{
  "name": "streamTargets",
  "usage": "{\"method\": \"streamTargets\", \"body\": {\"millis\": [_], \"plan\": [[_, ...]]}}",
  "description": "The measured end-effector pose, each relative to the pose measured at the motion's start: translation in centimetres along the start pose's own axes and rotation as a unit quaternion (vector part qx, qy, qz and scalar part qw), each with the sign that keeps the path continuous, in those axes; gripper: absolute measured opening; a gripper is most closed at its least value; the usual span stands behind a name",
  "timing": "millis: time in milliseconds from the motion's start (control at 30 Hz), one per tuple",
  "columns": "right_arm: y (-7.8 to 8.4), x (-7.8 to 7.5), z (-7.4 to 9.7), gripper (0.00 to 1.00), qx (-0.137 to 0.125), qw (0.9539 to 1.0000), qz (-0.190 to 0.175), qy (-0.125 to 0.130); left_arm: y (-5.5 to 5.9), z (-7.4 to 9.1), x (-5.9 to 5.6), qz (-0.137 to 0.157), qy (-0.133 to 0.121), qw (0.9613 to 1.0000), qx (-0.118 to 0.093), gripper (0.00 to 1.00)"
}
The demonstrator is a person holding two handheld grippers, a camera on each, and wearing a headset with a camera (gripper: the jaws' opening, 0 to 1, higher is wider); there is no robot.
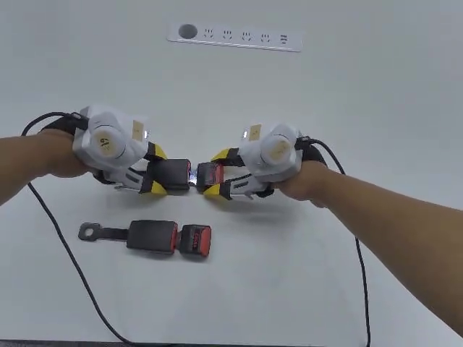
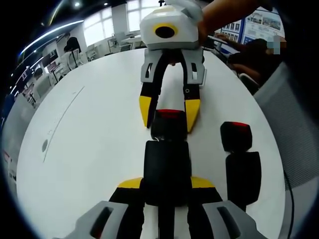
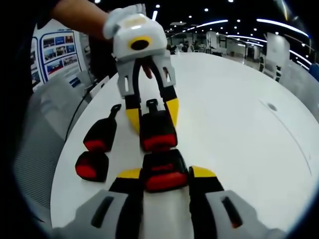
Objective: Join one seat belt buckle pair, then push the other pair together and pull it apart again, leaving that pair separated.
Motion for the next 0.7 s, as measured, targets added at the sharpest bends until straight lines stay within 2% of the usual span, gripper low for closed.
{"method": "streamTargets", "body": {"millis": [167, 367, 700], "plan": [[0.7, 0.0, 0.9, 0.35, -0.002, 1.0000, -0.004, 0.001, 0.0, 0.0, 0.0, -0.001, 0.002, 1.0000, -0.004, 0.34], [0.9, 0.0, 1.1, 0.35, -0.013, 0.9999, -0.011, 0.004, 0.0, 0.0, 0.0, 0.001, 0.001, 1.0000, -0.003, 0.34], [1.9, 0.0, 2.3, 0.36, -0.012, 0.9999, -0.009, 0.004, -0.1, 0.0, 0.0, 0.002, 0.001, 1.0000, -0.007, 0.34]]}}
Point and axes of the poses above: the centre of the closed fingertips' face, and the gripper's own axes: z roughly backward along the fingers, x roughly to its left, y roughly out of its underside, the point moved 2 cm from there along z, roughly backward along the fingers, and after that the axes turned 7 degrees about z, right-handed, at the moved point
